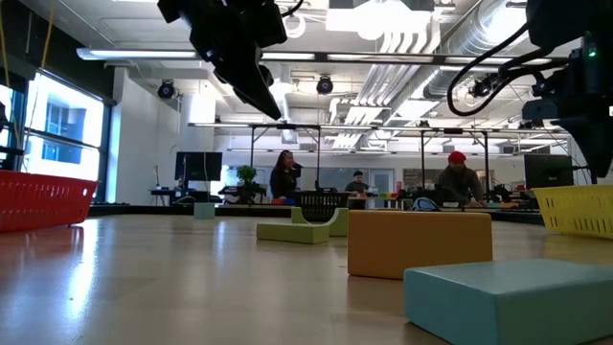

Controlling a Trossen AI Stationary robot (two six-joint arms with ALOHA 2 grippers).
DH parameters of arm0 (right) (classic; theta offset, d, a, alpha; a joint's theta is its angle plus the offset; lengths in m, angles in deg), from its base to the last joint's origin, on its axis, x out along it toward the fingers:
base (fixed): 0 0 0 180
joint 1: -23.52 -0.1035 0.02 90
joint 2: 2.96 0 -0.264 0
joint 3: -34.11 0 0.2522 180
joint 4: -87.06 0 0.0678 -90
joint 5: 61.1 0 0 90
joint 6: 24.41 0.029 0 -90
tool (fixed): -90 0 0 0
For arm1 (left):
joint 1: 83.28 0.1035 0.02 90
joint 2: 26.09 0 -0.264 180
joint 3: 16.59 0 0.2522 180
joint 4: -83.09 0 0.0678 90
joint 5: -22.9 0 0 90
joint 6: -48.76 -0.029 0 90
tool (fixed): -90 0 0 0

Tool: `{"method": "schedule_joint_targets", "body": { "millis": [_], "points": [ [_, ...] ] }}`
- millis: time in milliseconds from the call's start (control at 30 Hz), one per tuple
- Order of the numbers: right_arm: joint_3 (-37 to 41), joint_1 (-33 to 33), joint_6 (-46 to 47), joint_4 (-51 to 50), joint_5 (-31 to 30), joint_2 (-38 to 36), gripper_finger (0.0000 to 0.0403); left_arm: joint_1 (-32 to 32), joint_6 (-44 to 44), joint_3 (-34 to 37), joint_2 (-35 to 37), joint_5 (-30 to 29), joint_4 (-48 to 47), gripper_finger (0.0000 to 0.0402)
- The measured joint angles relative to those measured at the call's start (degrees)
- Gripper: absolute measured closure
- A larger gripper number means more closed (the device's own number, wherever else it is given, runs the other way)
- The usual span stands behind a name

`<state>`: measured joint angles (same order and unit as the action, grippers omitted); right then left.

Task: Sort & place blocks by color
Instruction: Put the orange block into the black bin

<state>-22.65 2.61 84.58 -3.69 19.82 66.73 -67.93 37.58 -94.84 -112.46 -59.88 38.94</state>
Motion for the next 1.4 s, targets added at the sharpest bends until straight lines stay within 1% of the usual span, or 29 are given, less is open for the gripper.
{"method": "schedule_joint_targets", "body": {
  "millis": [233,500,667,733,800,867,967,1000,1067,1133,1233,1333,1400],
  "points": [
    [0.0,0.1,-2.5,4.3,-1.9,0.0,0.0201,0.0,1.9,0.0,0.0,0.0,1.5,0.0213],
    [-0.9,0.1,-2.5,4.1,-3.1,0.0,0.0201,0.0,2.0,0.0,0.0,0.0,1.6,0.0213],
    [-5.5,0.1,-4.7,4.2,-8.3,0.0,0.0201,0.0,0.4,0.0,0.0,0.0,1.6,0.0213],
    [-7.3,0.1,-5.9,4.3,-11.4,0.0,0.0201,0.0,-0.9,0.0,0.0,-0.5,1.6,0.0213],
    [-8.7,0.1,-7.4,5.3,-15.5,0.0,0.0201,0.0,-1.9,0.0,0.0,-2.3,1.8,0.0213],
    [-9.4,0.1,-9.1,7.0,-19.9,0.0,0.0201,-0.1,-2.6,0.0,0.0,-5.5,1.8,0.0213],
    [-9.5,0.6,-13.5,10.6,-26.0,0.0,0.0201,0.0,-4.0,0.0,0.0,-13.2,1.4,0.0213],
    [-9.5,1.1,-15.1,11.8,-27.2,0.0,0.0201,0.0,-4.5,0.0,0.0,-16.0,1.3,0.0213],
    [-9.5,2.6,-18.8,14.5,-27.5,0.0,0.0201,0.0,-4.6,0.0,0.0,-20.8,0.5,0.0213],
    [-9.5,4.5,-23.4,17.4,-26.3,0.0,0.0201,0.5,-4.6,0.0,0.0,-22.6,-0.7,0.0213],
    [-9.5,7.1,-31.3,23.0,-24.8,0.0,0.0201,2.0,-4.4,0.0,0.7,-21.0,-3.6,0.0213],
    [-9.5,10.0,-39.6,29.8,-24.8,0.0,0.0201,4.2,-3.1,0.0,1.4,-16.1,-5.6,0.0213],
    [-9.5,12.1,-44.9,34.3,-23.2,0.0,0.0201,5.8,-1.9,0.0,1.8,-12.6,-6.4,0.0213]
  ]
}}
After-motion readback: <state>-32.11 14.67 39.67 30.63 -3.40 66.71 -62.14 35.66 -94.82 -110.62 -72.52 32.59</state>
